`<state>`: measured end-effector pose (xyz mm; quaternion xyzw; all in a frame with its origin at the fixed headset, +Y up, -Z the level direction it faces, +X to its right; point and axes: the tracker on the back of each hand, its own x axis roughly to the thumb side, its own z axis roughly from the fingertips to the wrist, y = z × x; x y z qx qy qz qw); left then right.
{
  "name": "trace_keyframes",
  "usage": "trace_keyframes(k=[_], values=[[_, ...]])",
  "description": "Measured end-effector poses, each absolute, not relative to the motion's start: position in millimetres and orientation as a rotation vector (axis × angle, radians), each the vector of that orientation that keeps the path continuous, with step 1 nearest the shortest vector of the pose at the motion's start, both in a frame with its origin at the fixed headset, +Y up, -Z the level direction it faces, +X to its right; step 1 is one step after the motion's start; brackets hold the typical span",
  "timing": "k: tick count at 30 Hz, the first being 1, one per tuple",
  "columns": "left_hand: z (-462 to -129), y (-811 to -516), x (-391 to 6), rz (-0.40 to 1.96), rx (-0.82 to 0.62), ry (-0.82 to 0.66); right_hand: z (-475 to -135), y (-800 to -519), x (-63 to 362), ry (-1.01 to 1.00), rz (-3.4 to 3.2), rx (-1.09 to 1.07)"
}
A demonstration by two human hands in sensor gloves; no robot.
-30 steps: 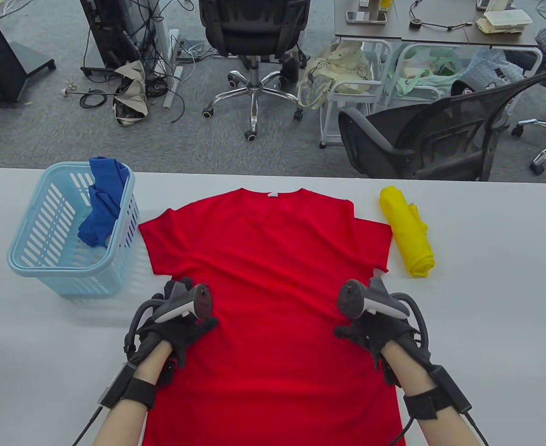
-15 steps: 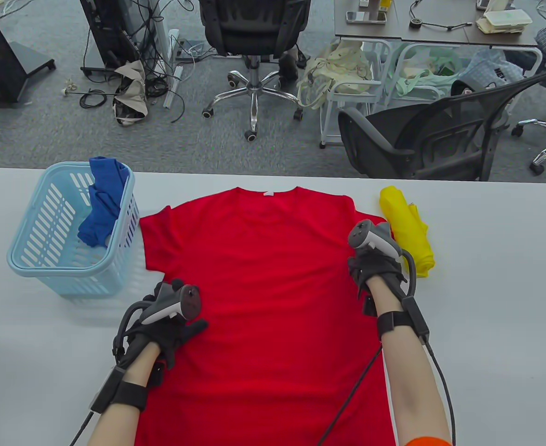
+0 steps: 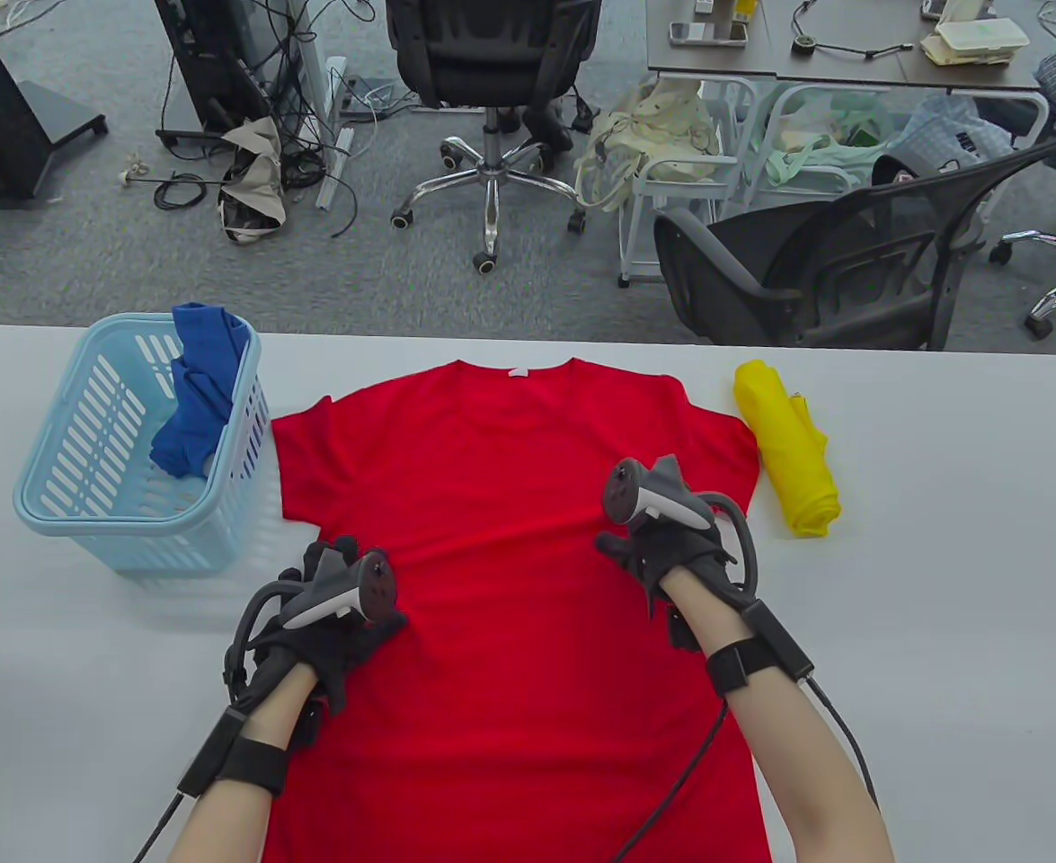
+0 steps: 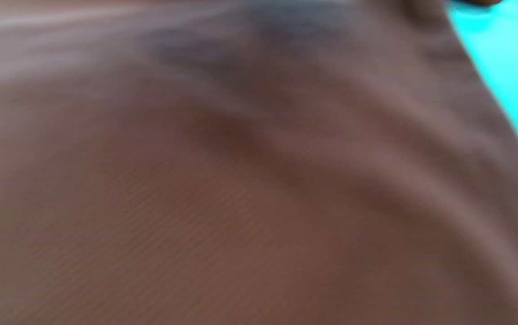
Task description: Roll t-shirt into tight roll
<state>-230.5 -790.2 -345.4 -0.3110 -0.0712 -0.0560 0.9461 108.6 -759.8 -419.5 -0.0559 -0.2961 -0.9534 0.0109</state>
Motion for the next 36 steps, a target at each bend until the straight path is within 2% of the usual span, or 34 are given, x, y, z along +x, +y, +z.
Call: trace_keyframes(k=[3, 6, 14, 16, 20, 23, 25, 29, 31, 34, 36], values=[[-343, -782, -232, -0.056, -0.603, -0.149, -426, -770, 105, -0.967, -2.949, -0.139], [-339, -774, -232, -0.062, -0.572, -0.154, -444, -784, 121, -1.100, -2.912, -0.007], [-333, -772, -230, -0.073, -0.573, -0.166, -483, -778, 150, -1.175, -2.990, 0.174], [-332, -774, -230, -0.081, -0.580, -0.171, -485, -775, 151, -1.084, -3.041, 0.213], [-333, -779, -228, -0.058, -0.609, -0.197, -472, -762, 132, -0.931, -3.079, 0.047], [-334, -784, -226, -0.094, -0.617, -0.193, -442, -747, 102, -0.858, -3.034, -0.140], [-334, -782, -226, -0.114, -0.604, -0.188, -415, -741, 81, -0.863, -2.981, -0.283], [-339, -776, -235, -0.098, -0.574, -0.155, -378, -745, 61, -0.941, -2.877, -0.407], [-341, -775, -242, -0.054, -0.580, -0.141, -368, -751, 63, -0.968, -2.854, -0.397], [-341, -781, -245, -0.002, -0.596, -0.141, -365, -763, 81, -0.953, -2.872, -0.253], [-341, -785, -240, -0.048, -0.604, -0.161, -367, -771, 96, -0.963, -2.876, -0.148]])
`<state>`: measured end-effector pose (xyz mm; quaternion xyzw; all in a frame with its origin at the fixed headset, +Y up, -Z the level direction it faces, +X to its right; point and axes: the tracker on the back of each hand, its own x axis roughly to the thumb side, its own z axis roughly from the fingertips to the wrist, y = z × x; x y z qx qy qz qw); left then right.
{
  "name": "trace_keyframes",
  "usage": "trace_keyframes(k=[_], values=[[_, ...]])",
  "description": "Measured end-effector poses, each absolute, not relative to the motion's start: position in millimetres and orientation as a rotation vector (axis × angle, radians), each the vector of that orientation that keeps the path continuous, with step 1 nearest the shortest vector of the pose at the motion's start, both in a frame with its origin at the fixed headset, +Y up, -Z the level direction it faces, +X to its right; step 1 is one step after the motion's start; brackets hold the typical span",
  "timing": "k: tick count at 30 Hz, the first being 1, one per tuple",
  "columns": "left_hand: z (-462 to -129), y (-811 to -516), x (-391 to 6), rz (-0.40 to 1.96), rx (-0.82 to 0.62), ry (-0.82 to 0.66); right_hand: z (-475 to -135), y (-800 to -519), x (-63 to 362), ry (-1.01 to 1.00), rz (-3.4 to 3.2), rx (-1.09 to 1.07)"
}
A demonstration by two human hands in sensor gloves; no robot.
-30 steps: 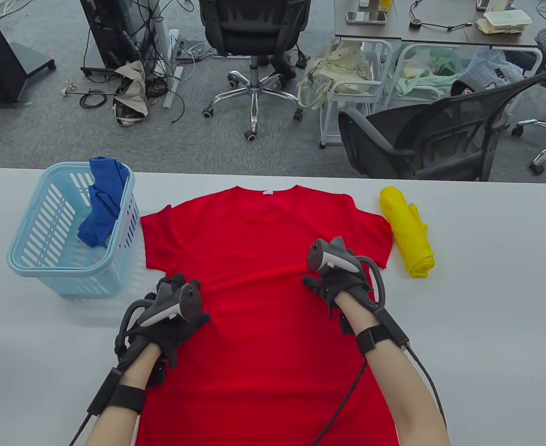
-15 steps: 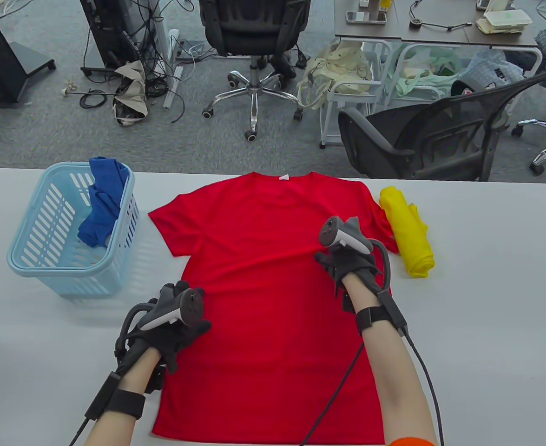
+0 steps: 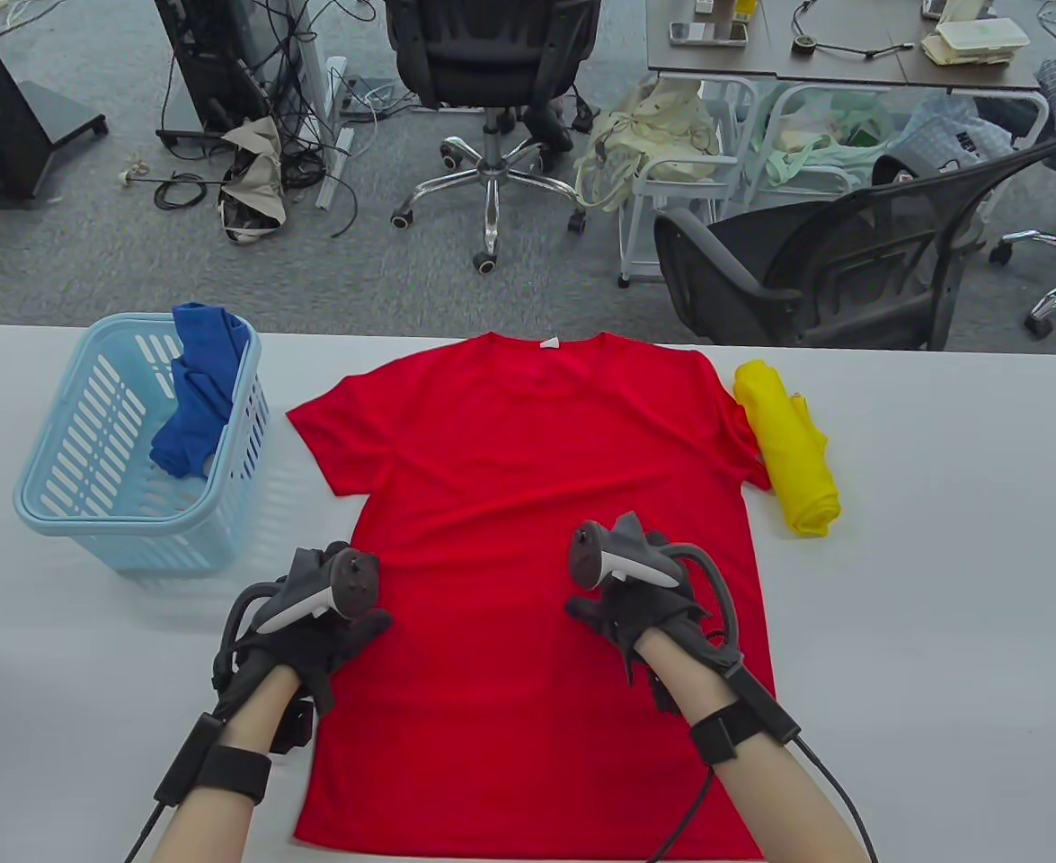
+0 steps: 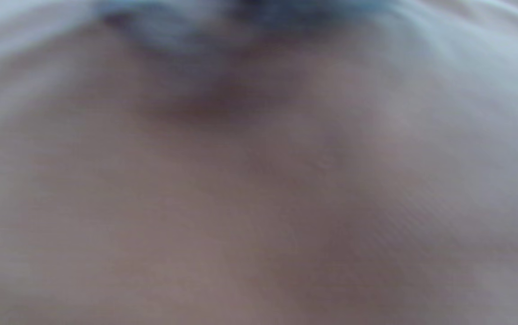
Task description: Roll t-shirt into tight roll
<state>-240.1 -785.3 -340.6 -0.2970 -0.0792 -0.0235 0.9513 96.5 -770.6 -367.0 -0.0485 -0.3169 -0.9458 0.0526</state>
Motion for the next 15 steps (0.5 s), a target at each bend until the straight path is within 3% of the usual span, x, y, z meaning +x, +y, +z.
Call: trace_keyframes(k=[2, 9, 12, 15], values=[[-341, -788, -235, -0.134, -0.599, -0.164, -369, -779, 115, -1.021, -2.905, -0.081], [-344, -785, -237, -0.083, -0.598, -0.164, -388, -781, 141, -1.087, -2.976, -0.007], [-349, -775, -243, 0.001, -0.576, -0.132, -390, -778, 140, -1.080, -2.999, 0.038], [-360, -752, -242, 0.017, -0.494, -0.108, -378, -767, 116, -0.985, -2.973, -0.119]])
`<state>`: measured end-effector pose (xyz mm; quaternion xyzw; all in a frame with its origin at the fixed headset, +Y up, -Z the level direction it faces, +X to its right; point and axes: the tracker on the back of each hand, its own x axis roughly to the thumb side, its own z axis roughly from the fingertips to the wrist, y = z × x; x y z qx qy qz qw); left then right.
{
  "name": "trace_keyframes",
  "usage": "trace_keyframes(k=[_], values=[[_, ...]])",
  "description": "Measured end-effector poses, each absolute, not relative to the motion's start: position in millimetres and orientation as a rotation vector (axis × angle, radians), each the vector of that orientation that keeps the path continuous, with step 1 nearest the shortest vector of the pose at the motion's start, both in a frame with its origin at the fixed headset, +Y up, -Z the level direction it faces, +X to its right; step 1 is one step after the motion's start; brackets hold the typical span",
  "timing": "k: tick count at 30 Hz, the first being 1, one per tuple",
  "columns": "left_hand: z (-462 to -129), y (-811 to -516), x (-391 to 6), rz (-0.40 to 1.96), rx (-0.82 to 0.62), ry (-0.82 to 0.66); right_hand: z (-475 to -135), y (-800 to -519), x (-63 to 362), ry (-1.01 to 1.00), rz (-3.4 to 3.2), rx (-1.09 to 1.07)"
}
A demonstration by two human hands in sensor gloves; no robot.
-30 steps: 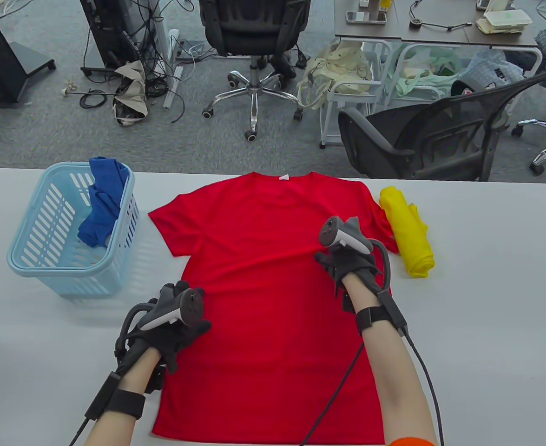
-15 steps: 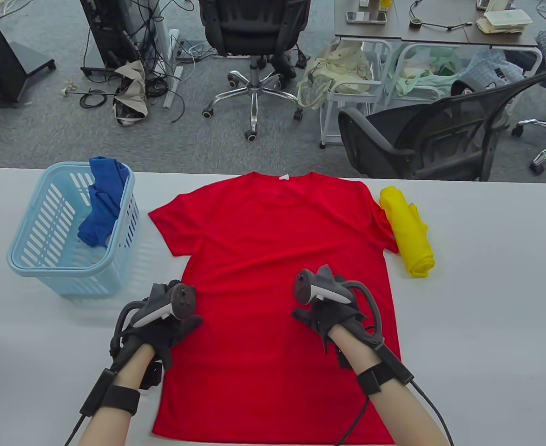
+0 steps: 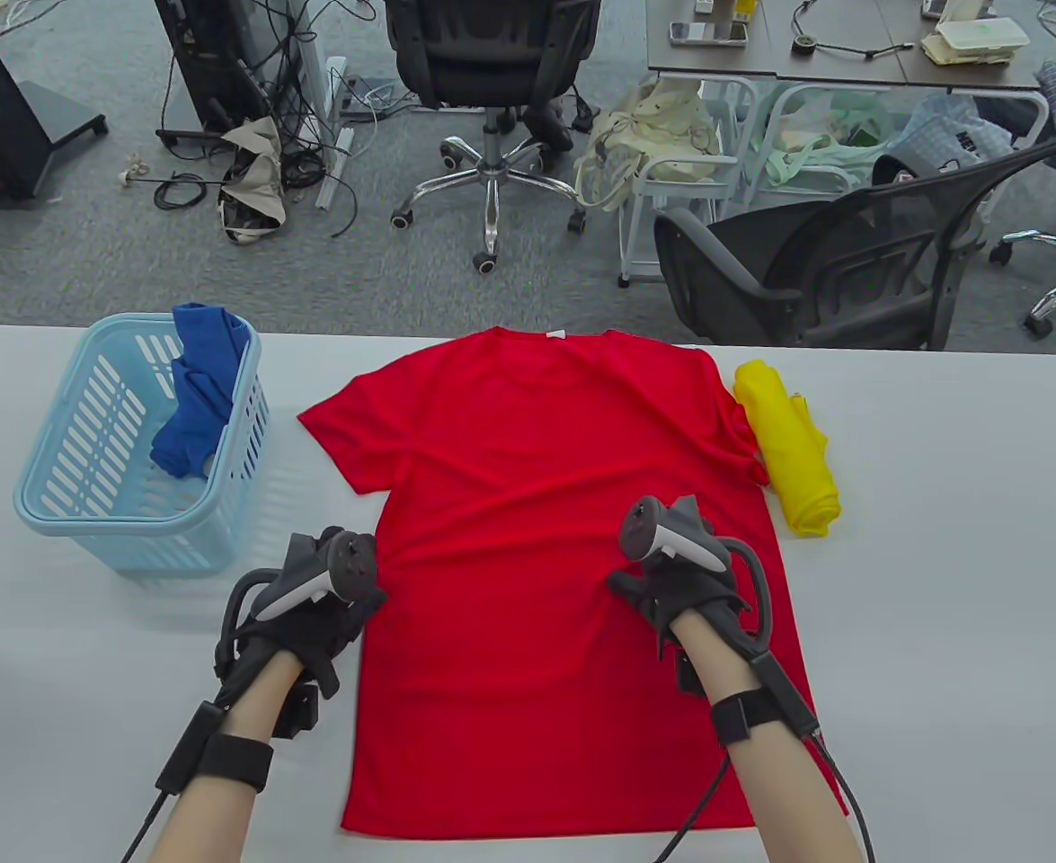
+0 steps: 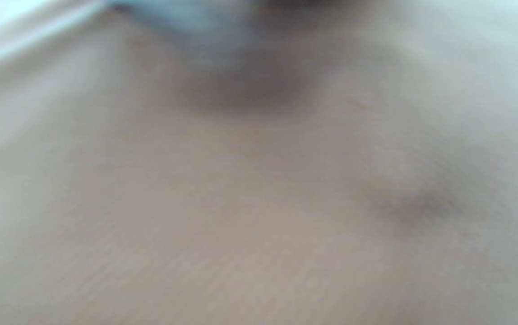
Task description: Roll t-shirt into tight roll
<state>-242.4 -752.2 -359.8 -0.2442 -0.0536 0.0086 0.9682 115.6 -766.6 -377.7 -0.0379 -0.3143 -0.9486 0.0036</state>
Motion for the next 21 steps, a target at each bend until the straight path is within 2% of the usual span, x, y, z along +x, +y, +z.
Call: trace_keyframes(k=[3, 5, 10, 14, 17, 21], values=[[-381, -736, -231, -0.043, -0.447, -0.120, -358, -753, 80, -0.914, -2.933, -0.310], [-401, -736, -222, -0.114, -0.469, -0.123, -341, -746, 54, -0.885, -2.899, -0.455], [-447, -765, -218, -0.325, -0.574, -0.090, -295, -738, -3, -0.812, -2.770, -0.776], [-464, -780, -231, -0.362, -0.610, -0.040, -276, -734, -29, -0.800, -2.703, -0.937], [-471, -780, -242, -0.257, -0.593, -0.027, -268, -729, -50, -0.767, -2.652, -1.055], [-476, -771, -239, -0.286, -0.520, -0.058, -259, -731, -86, -0.728, -2.565, -1.197]])
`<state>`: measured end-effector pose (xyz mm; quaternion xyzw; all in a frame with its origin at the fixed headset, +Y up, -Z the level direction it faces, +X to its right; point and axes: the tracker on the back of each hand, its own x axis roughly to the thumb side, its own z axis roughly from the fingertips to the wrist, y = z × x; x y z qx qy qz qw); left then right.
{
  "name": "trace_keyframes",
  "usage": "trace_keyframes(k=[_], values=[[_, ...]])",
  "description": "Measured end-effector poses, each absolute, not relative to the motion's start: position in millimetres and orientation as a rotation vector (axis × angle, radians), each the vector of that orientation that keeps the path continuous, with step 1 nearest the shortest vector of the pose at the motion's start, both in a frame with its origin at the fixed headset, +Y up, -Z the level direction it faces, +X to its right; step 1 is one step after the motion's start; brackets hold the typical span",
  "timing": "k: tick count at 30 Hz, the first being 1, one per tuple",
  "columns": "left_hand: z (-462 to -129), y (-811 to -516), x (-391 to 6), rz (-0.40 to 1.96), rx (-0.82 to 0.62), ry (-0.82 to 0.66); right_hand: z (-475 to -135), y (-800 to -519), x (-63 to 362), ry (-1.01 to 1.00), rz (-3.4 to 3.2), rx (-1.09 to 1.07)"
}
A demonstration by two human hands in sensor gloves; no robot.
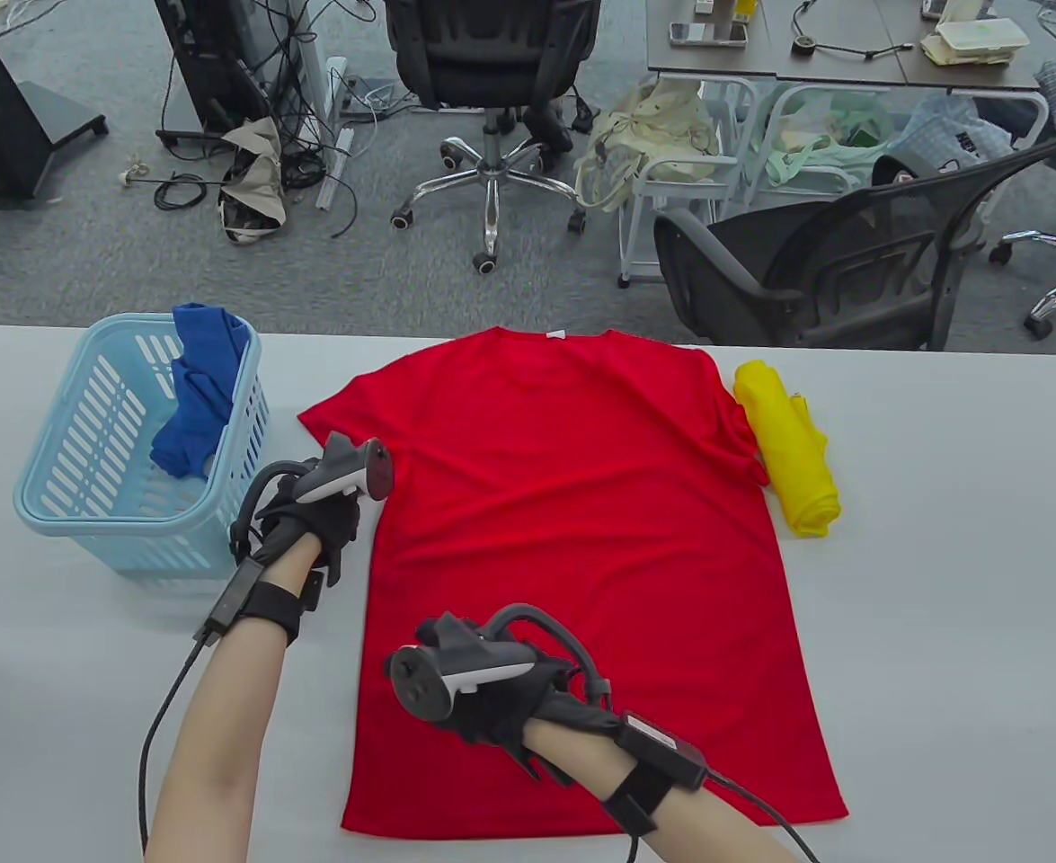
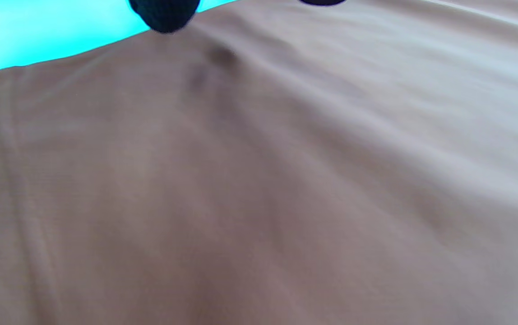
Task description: Roll t-shirt into tight roll
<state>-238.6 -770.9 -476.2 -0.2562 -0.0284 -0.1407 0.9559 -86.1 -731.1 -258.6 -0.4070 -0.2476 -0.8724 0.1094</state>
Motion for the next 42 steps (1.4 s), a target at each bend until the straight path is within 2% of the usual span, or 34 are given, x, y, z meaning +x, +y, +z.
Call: trace_keyframes(k=[3, 8, 11, 15, 18, 23, 30, 34, 36, 39, 42], values=[[-481, -767, -227, -0.308, -0.483, -0.093, -253, -740, -110, -0.767, -2.521, -1.297], [-494, -774, -217, -0.278, -0.450, -0.099, -250, -757, -130, -0.759, -2.445, -1.312], [-497, -773, -213, -0.296, -0.368, -0.114, -250, -755, -134, -0.712, -2.460, -1.329], [-498, -773, -208, -0.360, -0.342, -0.129, -249, -755, -134, -0.659, -2.471, -1.373], [-497, -775, -207, -0.384, -0.307, -0.141, -250, -757, -132, -0.678, -2.479, -1.394], [-496, -776, -205, -0.564, -0.280, -0.118, -249, -752, -125, -0.709, -2.509, -1.417], [-501, -736, -217, -0.445, -0.207, -0.017, -253, -713, -110, -0.669, -2.632, -1.482], [-502, -696, -221, -0.243, -0.079, 0.080, -247, -666, -103, -0.450, -2.731, -1.590], [-504, -677, -224, -0.179, -0.062, 0.109, -248, -649, -100, -0.394, -2.769, -1.621], [-504, -652, -224, -0.099, -0.050, 0.135, -254, -631, -89, -0.387, -2.834, -1.656], [-503, -636, -212, 0.027, -0.045, 0.107, -260, -624, -70, -0.475, -2.886, -1.692]])
